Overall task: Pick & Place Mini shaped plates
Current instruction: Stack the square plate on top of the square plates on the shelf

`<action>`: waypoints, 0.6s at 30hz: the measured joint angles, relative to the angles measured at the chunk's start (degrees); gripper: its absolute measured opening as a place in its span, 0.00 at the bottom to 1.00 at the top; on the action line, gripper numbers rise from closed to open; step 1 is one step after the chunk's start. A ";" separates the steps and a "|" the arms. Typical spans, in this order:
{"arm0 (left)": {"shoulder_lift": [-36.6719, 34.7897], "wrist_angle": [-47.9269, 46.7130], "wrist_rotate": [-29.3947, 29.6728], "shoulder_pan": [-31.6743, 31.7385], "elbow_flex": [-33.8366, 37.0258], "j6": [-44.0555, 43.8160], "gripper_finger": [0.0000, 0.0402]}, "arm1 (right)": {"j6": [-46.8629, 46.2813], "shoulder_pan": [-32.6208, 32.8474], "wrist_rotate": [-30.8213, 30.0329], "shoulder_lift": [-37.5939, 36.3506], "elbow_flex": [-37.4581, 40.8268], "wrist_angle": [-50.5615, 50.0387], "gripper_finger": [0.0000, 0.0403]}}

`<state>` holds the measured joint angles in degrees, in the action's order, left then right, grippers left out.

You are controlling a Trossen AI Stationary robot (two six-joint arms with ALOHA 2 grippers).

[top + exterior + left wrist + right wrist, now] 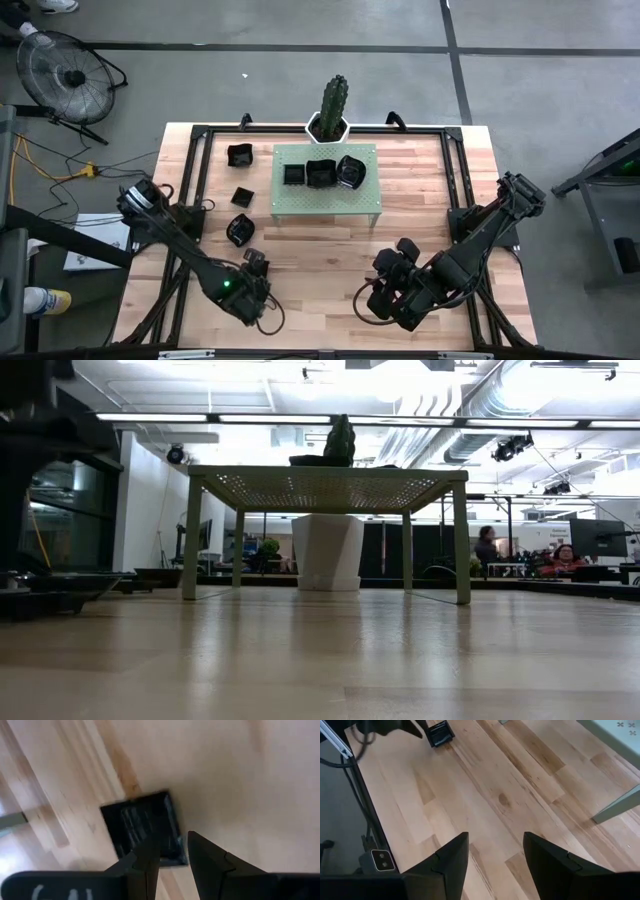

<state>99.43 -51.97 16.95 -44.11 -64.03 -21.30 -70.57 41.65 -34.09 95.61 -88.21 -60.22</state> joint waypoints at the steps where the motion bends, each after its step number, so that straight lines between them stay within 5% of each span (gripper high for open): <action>1: -0.02 -0.16 -0.24 0.50 0.42 0.00 0.24 | 0.00 0.01 0.00 0.00 0.00 0.00 0.46; 9: -0.06 4.72 -7.57 4.40 3.88 -0.06 0.24 | -0.04 0.00 0.02 0.00 -0.01 0.06 0.46; 18: -0.04 5.58 -7.04 4.36 4.28 -0.04 0.24 | -0.17 0.02 0.02 0.00 0.01 0.08 0.46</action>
<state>99.39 -46.39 9.91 -39.75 -59.75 -21.34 -70.73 41.67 -34.06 95.61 -88.20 -60.14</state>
